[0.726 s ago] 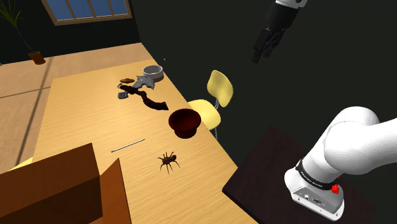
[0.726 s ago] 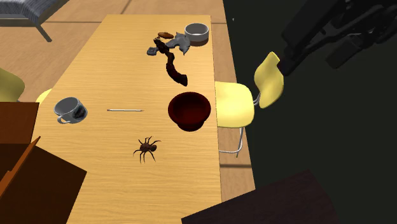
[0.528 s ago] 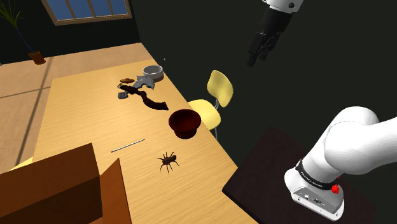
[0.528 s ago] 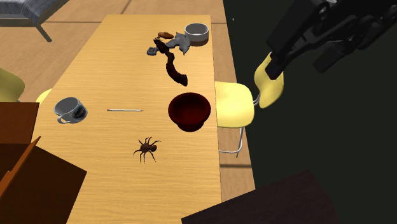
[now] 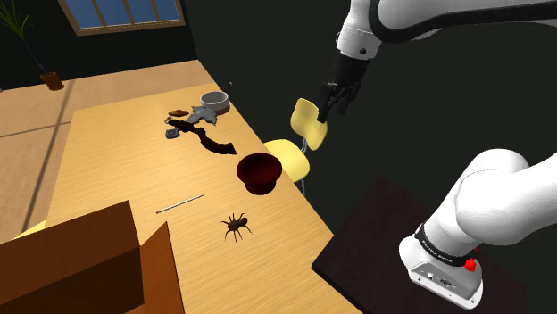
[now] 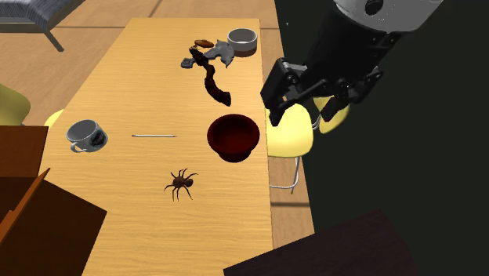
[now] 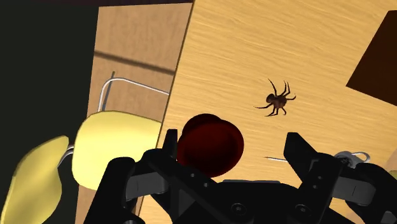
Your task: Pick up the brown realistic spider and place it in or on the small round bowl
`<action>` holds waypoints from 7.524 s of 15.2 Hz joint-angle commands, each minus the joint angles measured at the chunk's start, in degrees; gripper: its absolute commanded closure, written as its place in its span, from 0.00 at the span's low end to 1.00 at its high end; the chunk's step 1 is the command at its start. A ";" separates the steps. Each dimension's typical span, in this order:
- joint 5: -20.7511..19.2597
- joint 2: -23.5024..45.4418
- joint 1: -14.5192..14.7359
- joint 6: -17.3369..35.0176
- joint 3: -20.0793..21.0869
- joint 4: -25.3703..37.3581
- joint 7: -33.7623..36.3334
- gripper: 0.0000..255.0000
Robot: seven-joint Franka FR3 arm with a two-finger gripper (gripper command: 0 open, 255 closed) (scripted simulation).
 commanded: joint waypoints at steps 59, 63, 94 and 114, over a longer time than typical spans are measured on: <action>12.32 73.25 12.12 41.74 12.27 26.04 22.08 1.00; 12.16 70.52 12.07 39.84 12.21 25.29 22.88 1.00; 10.61 54.23 9.72 22.70 10.94 25.96 26.36 1.00; 9.07 61.86 -2.97 12.45 3.92 37.81 9.76 1.00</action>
